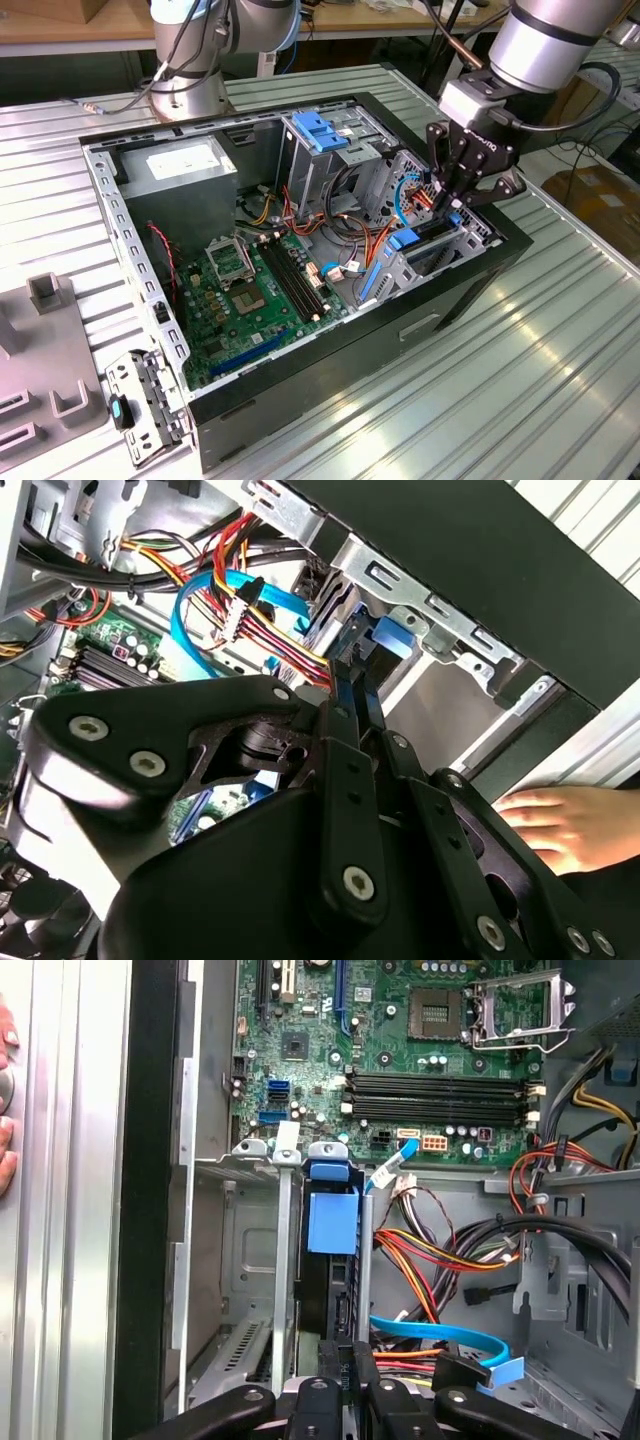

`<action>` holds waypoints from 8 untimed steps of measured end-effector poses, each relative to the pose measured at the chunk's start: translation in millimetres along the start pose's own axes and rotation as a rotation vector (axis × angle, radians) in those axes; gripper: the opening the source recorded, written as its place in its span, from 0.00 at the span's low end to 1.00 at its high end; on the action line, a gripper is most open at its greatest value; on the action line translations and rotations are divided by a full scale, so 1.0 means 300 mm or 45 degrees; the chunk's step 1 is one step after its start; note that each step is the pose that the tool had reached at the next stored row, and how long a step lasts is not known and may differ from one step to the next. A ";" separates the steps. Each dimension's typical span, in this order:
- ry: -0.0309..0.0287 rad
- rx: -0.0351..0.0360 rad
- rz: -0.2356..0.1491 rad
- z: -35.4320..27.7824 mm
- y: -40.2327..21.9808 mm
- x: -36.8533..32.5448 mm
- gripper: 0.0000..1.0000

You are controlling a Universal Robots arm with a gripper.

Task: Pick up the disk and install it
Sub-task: 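Insert the first disk wire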

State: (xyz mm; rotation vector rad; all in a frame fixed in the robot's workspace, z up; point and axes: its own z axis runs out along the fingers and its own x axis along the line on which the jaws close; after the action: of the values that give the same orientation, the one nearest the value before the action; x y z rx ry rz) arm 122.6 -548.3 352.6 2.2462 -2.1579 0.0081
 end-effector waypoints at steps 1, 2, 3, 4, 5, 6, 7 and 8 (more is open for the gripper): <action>-0.0004 -0.0003 0.009 0.002 0.000 0.000 0.16; -0.0002 -0.0003 0.010 0.004 0.000 0.000 0.16; -0.0003 -0.0003 0.010 0.005 0.000 0.000 0.16; -0.0002 -0.0003 0.010 0.006 0.000 0.000 0.16; -0.0002 -0.0003 0.010 0.006 0.000 0.000 0.16; -0.0002 -0.0003 0.011 0.007 0.000 0.000 0.16; -0.0003 -0.0004 0.015 0.007 0.000 0.001 0.16; -0.0010 -0.0006 0.023 0.009 0.000 0.002 0.16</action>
State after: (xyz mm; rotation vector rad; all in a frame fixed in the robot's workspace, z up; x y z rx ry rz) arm 122.5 -548.9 350.1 2.2266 -2.1784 0.0071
